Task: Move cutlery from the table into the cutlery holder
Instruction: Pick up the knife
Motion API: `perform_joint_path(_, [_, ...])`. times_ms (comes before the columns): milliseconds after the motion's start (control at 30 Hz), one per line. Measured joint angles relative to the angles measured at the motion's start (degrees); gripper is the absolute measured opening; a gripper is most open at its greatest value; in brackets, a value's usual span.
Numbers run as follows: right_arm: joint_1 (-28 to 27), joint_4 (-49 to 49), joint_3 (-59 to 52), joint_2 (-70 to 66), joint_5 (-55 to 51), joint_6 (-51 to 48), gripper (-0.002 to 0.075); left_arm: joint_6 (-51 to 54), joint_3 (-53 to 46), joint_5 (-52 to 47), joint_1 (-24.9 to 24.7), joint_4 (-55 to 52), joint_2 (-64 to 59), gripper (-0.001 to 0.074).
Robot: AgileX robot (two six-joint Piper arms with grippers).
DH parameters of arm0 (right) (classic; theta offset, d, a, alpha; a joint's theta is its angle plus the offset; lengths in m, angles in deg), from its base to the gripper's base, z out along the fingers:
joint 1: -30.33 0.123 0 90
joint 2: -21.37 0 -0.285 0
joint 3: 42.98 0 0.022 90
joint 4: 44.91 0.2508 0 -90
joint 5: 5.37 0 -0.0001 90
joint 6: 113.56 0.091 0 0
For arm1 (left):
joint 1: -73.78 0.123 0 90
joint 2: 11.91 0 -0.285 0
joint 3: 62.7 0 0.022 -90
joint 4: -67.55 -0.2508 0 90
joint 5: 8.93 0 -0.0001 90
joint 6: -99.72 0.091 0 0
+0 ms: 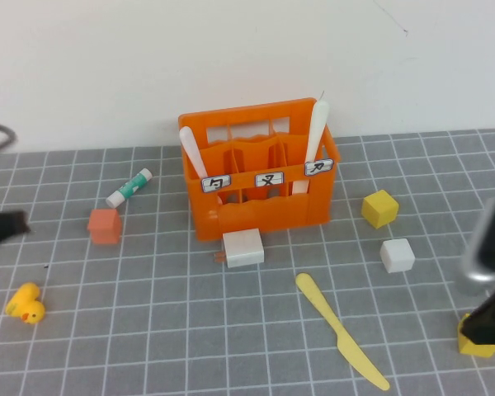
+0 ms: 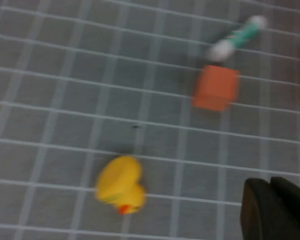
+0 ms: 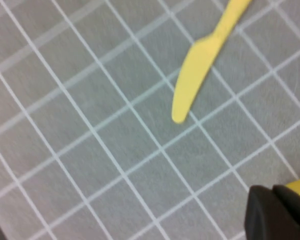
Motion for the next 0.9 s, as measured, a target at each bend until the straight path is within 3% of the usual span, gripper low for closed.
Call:
perform_joint_path(133, [8.0, -9.2, 5.1, -6.2, 1.5, 10.1, -0.0003, 8.8, -6.1, 5.1, -1.8, 10.4, 6.2, 0.0000])
perform_joint_path(267, [14.0, -11.4, 10.0, -11.9, 6.9, 14.3, -0.0003, 11.6, -10.6, 7.1, -2.5, 12.0, 13.2, 0.0000])
perform_joint_path(467, [15.8, -7.4, 14.9, -21.9, 13.5, 14.6, 0.0007, 15.0, -11.9, 2.1, -2.7, 10.3, 21.1, 0.0000])
perform_joint_path(567, [15.9, -6.1, 17.8, -27.0, 13.7, 12.9, 0.0102, 15.4, -13.0, 2.0, -3.7, 9.2, 23.1, 0.0000])
perform_joint_path(733, [15.9, -5.3, 23.5, -34.6, 13.7, 12.4, 0.0386, 15.6, -16.2, 4.6, -3.7, 9.2, 24.9, 0.0000])
perform_joint_path(900, [15.9, -6.1, 28.2, -40.8, 14.7, 15.3, 0.0465, 16.0, -16.5, 4.9, -3.7, 7.9, 26.0, 0.0000])
